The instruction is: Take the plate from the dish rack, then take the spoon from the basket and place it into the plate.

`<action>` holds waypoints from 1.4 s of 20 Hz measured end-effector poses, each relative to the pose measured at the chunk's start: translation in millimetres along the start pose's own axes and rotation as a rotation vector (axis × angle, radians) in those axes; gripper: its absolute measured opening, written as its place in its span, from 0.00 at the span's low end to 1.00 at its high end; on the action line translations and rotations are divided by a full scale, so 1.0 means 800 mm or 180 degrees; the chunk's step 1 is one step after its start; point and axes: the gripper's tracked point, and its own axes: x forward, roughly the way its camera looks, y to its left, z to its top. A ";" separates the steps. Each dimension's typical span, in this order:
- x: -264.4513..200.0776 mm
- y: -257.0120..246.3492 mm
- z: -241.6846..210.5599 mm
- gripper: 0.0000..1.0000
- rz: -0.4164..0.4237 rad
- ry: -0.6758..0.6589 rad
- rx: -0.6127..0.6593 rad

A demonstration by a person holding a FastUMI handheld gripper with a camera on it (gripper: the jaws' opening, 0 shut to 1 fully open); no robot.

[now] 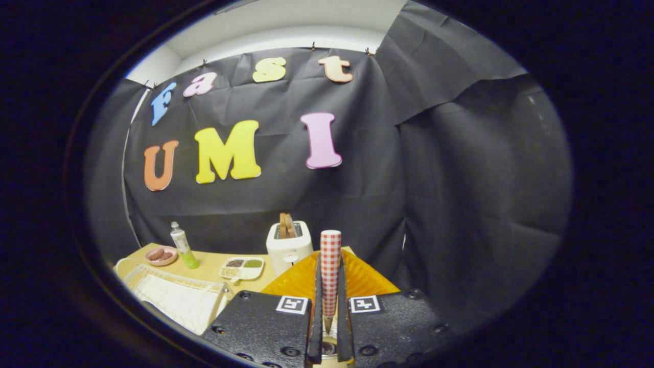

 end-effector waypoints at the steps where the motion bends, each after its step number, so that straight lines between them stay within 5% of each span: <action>1: -0.015 0.002 0.014 0.17 0.0001 -0.0063 0.0001; 11: -0.181 0.093 0.080 0.16 0.0415 -0.0365 0.0041; 28: -0.327 0.289 -0.129 0.16 0.1176 -0.0276 0.0008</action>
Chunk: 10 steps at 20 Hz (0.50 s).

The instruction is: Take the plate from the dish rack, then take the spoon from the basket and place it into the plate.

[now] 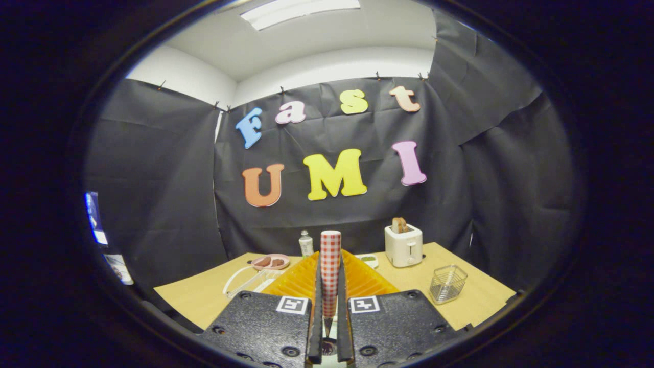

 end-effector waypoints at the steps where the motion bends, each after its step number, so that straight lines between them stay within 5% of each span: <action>1: -0.002 0.012 -0.023 0.16 0.0046 0.0056 0.0032; 10: 0.047 0.039 -0.152 0.16 -0.0032 0.0533 0.0314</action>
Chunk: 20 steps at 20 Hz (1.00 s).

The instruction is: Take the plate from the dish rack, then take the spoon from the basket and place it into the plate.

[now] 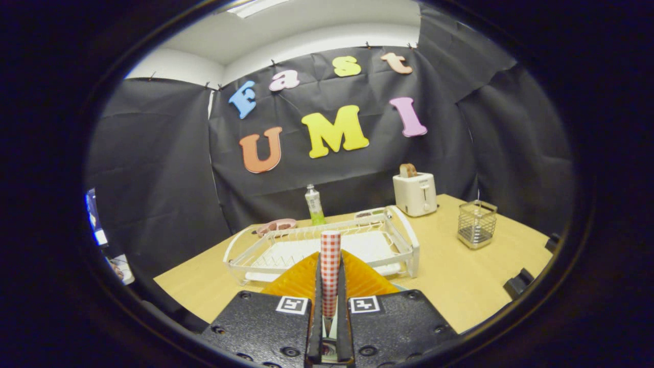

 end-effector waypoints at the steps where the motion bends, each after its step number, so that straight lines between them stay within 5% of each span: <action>1: 0.002 0.000 0.000 0.17 -0.0008 -0.0036 0.0044; 17: 0.003 -0.041 -0.018 0.26 -0.0309 0.0155 -0.0309; 20: -0.004 -0.060 -0.002 0.49 -0.0425 0.0098 -0.0334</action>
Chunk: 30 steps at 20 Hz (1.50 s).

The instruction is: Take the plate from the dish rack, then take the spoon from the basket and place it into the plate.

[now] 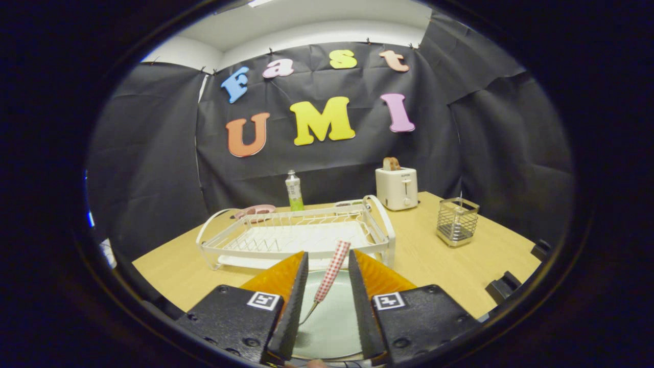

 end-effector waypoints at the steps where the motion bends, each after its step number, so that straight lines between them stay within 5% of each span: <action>1: -0.005 -0.009 0.006 0.59 -0.0059 -0.0041 -0.0035; 3: -0.017 -0.025 0.023 0.73 -0.0166 -0.0165 -0.0066; 4: -0.025 -0.032 0.031 0.90 -0.0210 -0.0220 -0.0051; 8: -0.058 -0.051 0.061 1.00 -0.0221 -0.0360 0.0037; 22: -0.188 -0.123 0.134 1.00 -0.0364 -0.0639 -0.0075; 30: -0.209 -0.139 0.140 1.00 -0.0386 -0.0671 -0.0119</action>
